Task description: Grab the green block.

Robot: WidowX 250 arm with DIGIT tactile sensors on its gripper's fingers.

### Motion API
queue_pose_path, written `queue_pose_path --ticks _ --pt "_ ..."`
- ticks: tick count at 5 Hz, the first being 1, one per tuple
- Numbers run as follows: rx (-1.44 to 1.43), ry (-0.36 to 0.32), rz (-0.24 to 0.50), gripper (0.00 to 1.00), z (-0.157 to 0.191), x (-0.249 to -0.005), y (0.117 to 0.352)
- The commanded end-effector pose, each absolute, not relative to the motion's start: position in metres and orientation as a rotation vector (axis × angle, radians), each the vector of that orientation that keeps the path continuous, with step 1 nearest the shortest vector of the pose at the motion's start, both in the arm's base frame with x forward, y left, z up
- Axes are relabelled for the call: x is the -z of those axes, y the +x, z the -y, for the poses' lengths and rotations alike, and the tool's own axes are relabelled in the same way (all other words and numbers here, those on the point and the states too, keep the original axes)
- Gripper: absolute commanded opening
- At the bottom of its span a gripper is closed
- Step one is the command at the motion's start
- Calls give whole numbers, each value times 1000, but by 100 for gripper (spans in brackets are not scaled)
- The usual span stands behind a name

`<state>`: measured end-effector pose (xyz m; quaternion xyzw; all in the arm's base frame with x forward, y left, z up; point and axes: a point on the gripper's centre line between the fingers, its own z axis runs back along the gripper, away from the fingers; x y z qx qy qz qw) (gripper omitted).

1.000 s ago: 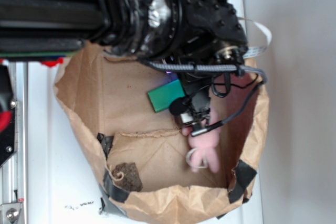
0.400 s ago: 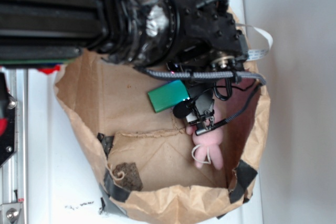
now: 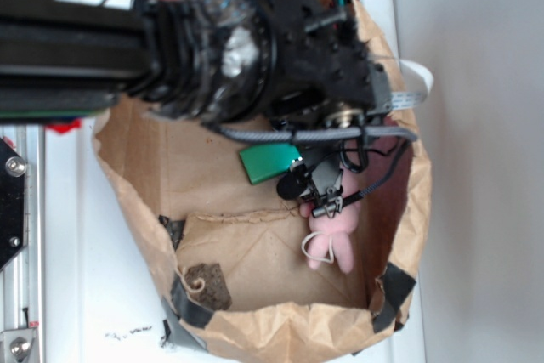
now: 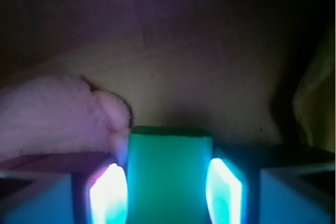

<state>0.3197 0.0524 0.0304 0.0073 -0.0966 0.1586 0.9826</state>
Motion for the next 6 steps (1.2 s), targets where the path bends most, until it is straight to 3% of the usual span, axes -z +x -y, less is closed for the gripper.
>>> queue_pose_path --ticks 1,2,3,5,6 --pt "-344 31 277 0 -52 -35 325" --pt "-259 22 297 0 -57 -44 323" --pt "-156 23 324 0 -64 -77 317" --pt "-84 -58 313 0 -78 -127 303" --pt "-61 -84 347 0 -76 -144 296"
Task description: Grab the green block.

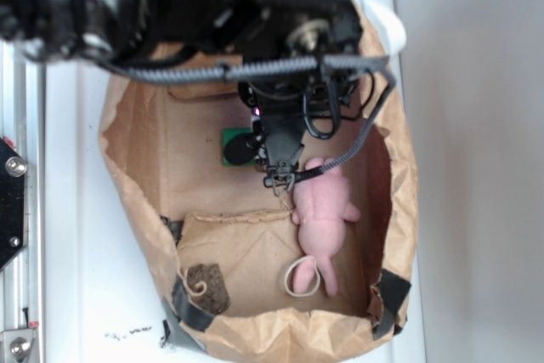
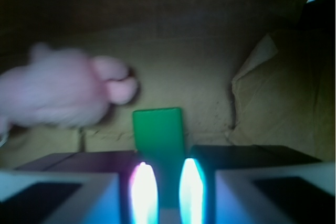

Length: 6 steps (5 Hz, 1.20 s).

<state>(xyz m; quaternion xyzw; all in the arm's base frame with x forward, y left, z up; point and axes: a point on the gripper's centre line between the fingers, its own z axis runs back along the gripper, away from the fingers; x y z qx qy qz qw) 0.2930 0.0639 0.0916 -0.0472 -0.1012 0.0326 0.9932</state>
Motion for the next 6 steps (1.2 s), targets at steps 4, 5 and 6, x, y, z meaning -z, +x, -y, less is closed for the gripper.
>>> queue_pose_path --ticks 4,5,6 --pt "-30 9 374 100 -68 -121 295" --pt "-35 -56 389 100 -64 -103 301" --pt "-2 -29 376 100 -54 -81 305"
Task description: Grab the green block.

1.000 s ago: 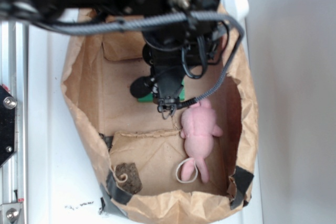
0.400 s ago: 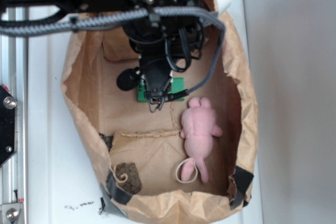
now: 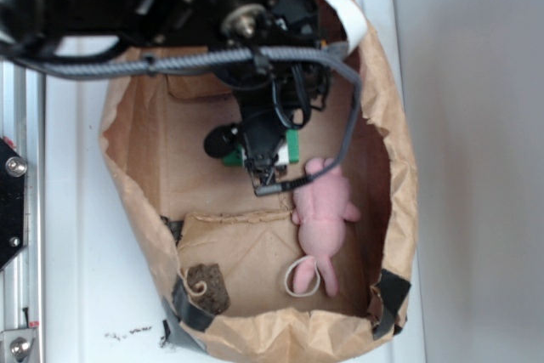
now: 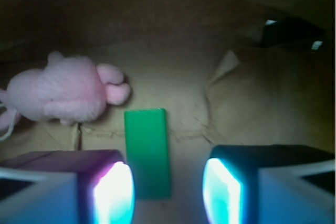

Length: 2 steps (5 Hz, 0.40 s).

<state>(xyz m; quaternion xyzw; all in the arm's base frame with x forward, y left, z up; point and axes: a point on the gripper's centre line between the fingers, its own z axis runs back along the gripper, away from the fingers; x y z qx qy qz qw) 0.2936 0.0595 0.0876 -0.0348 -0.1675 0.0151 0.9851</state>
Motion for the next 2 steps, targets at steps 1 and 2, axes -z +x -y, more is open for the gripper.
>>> queue_pose_path --ticks 1,2 --pt "23 -10 365 100 -50 -68 302" --pt "31 1 372 100 -45 -60 301"
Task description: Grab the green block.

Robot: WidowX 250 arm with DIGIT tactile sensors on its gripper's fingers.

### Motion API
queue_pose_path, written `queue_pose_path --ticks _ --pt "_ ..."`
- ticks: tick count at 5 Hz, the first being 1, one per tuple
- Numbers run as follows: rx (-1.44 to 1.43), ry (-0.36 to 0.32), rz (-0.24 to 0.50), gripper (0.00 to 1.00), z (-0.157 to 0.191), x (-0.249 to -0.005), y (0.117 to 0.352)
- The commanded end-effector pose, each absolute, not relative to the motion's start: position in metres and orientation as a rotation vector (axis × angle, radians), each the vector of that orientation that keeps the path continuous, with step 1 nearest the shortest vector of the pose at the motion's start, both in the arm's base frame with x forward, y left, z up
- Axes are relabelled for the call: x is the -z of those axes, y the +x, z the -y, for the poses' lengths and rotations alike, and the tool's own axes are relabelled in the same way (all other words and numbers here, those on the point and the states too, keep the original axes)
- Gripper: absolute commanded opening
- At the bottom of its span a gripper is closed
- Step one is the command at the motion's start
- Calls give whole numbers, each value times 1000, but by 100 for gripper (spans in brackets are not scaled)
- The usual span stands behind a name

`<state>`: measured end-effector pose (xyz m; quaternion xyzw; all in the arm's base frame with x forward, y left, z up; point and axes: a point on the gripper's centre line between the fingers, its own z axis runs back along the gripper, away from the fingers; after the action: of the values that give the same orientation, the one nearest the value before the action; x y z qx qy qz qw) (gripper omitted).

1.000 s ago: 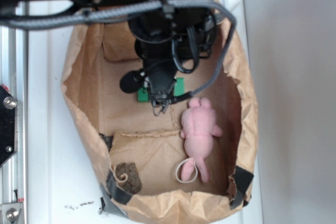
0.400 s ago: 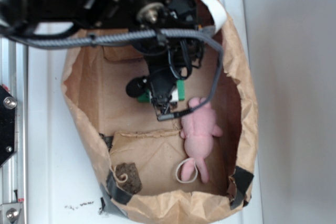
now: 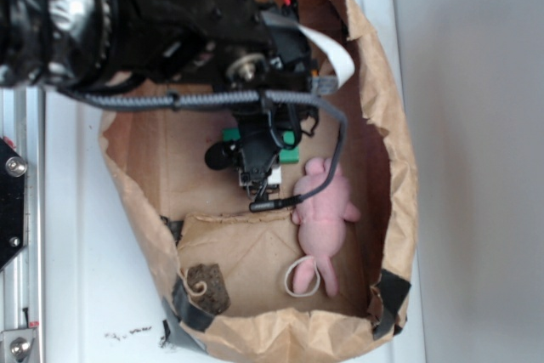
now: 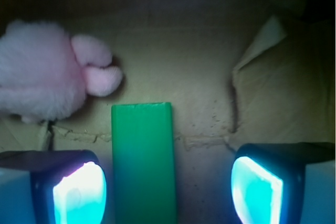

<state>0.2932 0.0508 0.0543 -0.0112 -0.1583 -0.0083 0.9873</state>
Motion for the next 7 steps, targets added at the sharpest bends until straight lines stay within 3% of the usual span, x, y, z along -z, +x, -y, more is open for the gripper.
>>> queue_pose_path --ticks 1,4,5,7 --pt "58 4 379 100 -37 -48 298" --pt "55 32 332 100 -23 -33 288" --pt "48 19 330 0 -23 -34 287" --pt "45 8 361 0 -27 -38 283"
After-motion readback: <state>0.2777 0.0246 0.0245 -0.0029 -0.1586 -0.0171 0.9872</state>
